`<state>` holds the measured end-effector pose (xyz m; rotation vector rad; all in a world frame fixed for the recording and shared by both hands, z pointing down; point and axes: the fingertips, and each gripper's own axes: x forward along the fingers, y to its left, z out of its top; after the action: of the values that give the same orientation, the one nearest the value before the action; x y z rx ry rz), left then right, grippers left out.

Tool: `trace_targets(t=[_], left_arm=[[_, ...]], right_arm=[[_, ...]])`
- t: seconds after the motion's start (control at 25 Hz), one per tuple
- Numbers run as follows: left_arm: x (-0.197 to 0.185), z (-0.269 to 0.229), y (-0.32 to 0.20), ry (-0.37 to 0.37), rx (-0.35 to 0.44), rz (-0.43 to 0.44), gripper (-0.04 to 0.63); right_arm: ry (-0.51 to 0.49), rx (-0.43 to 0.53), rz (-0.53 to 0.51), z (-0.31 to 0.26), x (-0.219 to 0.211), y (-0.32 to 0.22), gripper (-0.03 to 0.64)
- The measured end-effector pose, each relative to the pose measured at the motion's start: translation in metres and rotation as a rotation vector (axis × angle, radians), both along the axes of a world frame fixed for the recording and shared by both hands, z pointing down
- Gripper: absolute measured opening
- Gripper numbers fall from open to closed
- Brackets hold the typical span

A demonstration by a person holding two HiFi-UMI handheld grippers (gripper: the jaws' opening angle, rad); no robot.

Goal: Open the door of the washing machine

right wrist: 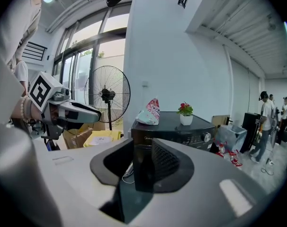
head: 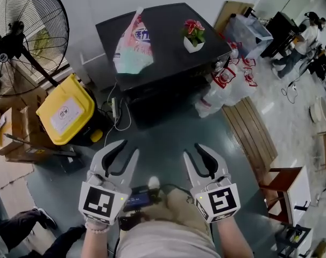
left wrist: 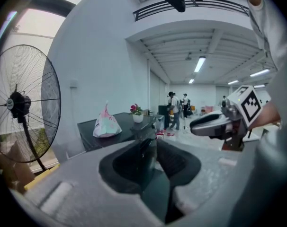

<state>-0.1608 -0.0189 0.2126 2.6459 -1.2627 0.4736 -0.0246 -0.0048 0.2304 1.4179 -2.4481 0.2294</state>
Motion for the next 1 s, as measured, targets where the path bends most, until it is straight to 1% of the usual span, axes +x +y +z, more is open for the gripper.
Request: trace_targets(t=[0.16, 0.52, 0.72, 0.92, 1.0], left_arm=[[-0.001, 0.007, -0.01, -0.007, -0.013, 0.006, 0.104], [0.001, 0.038, -0.038, -0.045, -0.045, 0.01, 0.114], [0.008, 0.056, -0.053, -0.057, -0.058, 0.027, 0.114], [0.019, 0.076, -0.068, -0.059, -0.065, 0.031, 0.114], [0.023, 0.084, -0.075, -0.068, -0.051, 0.042, 0.114]], right_arm=[[0.017, -0.021, -0.011, 0.009, 0.001, -0.007, 0.106], [0.006, -0.057, -0.006, 0.033, 0.012, -0.034, 0.106], [0.045, -0.058, -0.027, 0.051, 0.021, -0.045, 0.106], [0.05, -0.077, -0.031, 0.072, 0.034, -0.059, 0.106], [0.051, -0.084, -0.036, 0.081, 0.037, -0.065, 0.106]])
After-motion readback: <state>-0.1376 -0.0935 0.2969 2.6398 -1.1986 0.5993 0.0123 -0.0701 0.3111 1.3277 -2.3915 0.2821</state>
